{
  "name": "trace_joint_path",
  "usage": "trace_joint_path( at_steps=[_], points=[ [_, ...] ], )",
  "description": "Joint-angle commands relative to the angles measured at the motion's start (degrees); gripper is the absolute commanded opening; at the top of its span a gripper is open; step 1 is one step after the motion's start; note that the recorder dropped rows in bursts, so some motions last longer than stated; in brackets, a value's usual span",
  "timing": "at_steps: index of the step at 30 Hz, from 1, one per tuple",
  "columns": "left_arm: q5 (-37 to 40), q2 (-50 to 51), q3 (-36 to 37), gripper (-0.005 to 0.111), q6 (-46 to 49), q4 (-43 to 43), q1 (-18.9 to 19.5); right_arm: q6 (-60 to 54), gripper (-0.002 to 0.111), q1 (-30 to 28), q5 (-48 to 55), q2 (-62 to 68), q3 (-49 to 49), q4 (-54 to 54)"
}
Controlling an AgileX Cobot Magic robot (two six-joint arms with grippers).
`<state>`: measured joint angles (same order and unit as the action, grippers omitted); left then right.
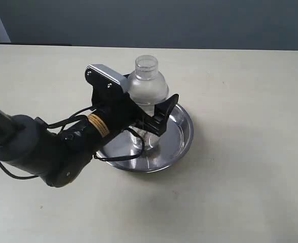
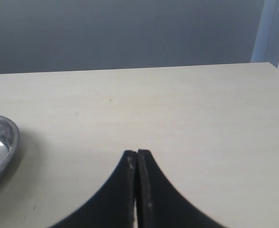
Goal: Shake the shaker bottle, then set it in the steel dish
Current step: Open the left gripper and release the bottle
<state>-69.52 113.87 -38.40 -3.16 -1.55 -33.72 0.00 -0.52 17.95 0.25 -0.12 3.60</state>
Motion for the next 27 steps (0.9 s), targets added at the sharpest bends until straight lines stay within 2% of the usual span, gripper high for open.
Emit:
trace_joint_path(
  at_steps=[1, 8, 16, 17, 18, 24, 26, 27],
  points=[
    [-0.44, -2.36, 0.20, 0.100, 1.67, -1.45, -0.15, 0.00, -0.001, 0.01, -0.48, -0.25, 0.12, -0.10],
    [1.34, -8.25, 0.20, 0.100, 5.06, -2.59, -0.05, 0.00, -0.001, 0.01, -0.48, -0.25, 0.12, -0.10],
    [7.78, -16.86, 0.20, 0.096, 10.77, -4.18, -0.05, 0.00, -0.001, 0.01, -0.48, -0.25, 0.12, -0.10],
    [9.38, -18.49, 0.20, 0.092, 12.45, -4.37, -0.05, 0.00, -0.001, 0.01, -0.48, -0.25, 0.12, -0.10],
    [13.10, -22.29, 0.20, 0.078, 15.68, -4.51, -0.05, 0.00, -0.001, 0.01, -0.48, -0.25, 0.12, -0.10],
    [27.12, -33.66, 0.20, 0.017, 18.73, -4.87, -0.15, 0.00, -0.001, 0.01, -0.48, -0.25, 0.12, -0.10],
    [31.14, -36.82, 0.20, 0.000, 22.87, -6.85, -0.15, 0.00, -0.001, 0.01, -0.48, -0.25, 0.12, -0.10],
    [32.17, -37.96, 0.20, 0.001, 24.61, -8.86, -0.15, 0.00, -0.001, 0.01, -0.48, -0.25, 0.12, -0.10]
  ],
)
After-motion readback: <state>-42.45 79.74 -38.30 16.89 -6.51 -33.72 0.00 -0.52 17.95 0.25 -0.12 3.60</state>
